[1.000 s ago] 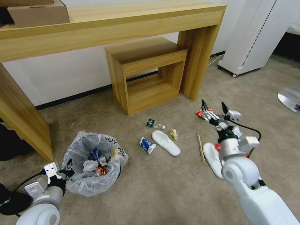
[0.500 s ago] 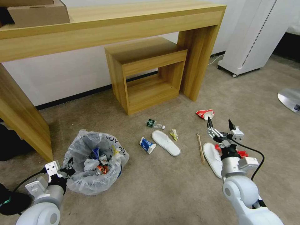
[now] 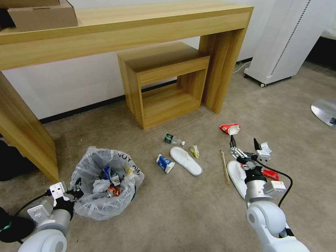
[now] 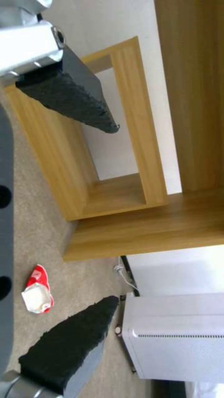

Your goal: Pick up the trash bin and place the garbage on the floor into it.

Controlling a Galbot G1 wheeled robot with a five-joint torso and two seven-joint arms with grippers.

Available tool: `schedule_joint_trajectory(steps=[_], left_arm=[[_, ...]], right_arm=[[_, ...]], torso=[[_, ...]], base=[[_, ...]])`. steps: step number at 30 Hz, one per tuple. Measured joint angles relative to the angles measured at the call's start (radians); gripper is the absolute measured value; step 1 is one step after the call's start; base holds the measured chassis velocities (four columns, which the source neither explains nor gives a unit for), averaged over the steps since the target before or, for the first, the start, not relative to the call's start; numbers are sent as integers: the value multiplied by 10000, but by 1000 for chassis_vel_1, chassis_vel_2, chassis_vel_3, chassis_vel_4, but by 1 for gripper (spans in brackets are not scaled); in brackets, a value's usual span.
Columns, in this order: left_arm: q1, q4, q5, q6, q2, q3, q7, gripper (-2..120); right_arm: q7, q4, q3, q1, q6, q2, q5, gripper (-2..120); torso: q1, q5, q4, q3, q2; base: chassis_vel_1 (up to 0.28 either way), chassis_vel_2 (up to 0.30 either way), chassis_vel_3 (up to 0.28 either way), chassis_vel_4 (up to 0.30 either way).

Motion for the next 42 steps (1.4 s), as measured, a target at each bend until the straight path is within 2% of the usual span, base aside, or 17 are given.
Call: schedule_joint_trajectory(steps=[18,42], left_arm=[[13,31,68,-47,18,28,35,1],[52,59,-176,363,141,186,19,1]], right_arm=[[-88,-107,-99,81,15,15,-167,100],[-92,-317,-277,221,-92,89,-323,100]], torso=[[1,0,1,0,-1],[1,-1,-1,0,-2]], base=[[-83,90,77,-87],[-75,69,74,-69]])
